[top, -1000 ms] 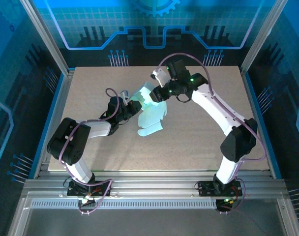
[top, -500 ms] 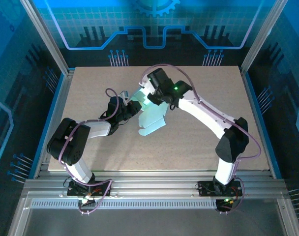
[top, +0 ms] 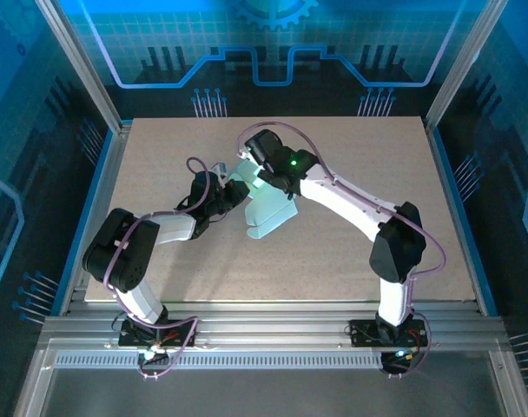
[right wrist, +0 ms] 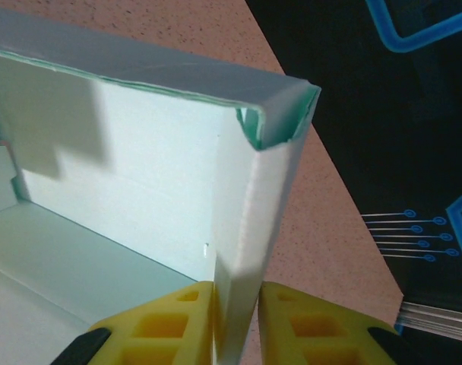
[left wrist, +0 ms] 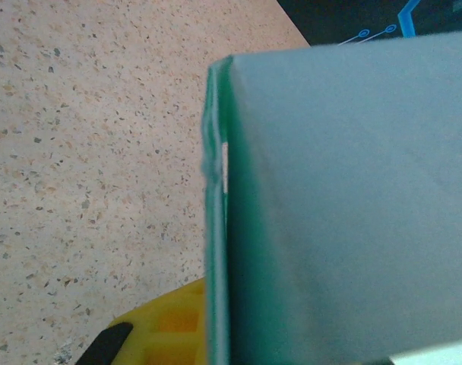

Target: Fold the paper box

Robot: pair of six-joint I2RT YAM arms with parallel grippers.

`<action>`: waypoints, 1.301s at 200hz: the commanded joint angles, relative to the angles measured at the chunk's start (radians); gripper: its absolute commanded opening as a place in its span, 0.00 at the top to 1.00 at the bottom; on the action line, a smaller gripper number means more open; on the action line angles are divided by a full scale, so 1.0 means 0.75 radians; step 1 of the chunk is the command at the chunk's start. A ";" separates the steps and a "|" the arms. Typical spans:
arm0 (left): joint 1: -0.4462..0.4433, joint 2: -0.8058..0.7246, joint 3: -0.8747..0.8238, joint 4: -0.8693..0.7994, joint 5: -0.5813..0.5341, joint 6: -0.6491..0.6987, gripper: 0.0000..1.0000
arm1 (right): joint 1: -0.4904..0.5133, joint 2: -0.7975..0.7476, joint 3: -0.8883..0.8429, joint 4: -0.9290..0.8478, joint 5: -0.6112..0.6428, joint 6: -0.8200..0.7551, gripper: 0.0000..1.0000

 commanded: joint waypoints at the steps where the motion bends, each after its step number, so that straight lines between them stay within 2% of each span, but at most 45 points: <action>1: -0.009 -0.094 0.049 0.080 0.061 -0.007 1.00 | 0.023 0.058 -0.033 0.041 0.110 -0.044 0.79; 72: -0.029 -0.149 0.098 -0.108 0.039 -0.078 1.00 | 0.034 0.097 -0.102 0.162 0.280 -0.115 0.92; 92: -0.030 -0.157 0.146 -0.258 0.032 -0.108 1.00 | 0.031 0.096 -0.135 0.197 0.300 -0.131 1.00; 138: -0.034 -0.194 0.212 -0.467 0.010 -0.148 1.00 | 0.015 0.112 -0.182 0.211 0.348 -0.111 1.00; 171: -0.034 -0.199 0.293 -0.746 -0.028 -0.130 0.97 | -0.022 0.149 -0.064 -0.102 0.173 0.113 1.00; 201: -0.024 -0.153 0.408 -1.099 -0.068 0.010 1.00 | -0.018 0.244 0.048 -0.383 0.040 0.304 1.00; 232: -0.024 -0.065 0.597 -1.479 -0.105 0.054 1.00 | 0.013 0.300 0.076 -0.500 -0.121 0.490 1.00; 260: -0.043 -0.001 0.696 -1.660 -0.105 0.028 1.00 | 0.017 0.351 0.075 -0.520 -0.186 0.559 1.00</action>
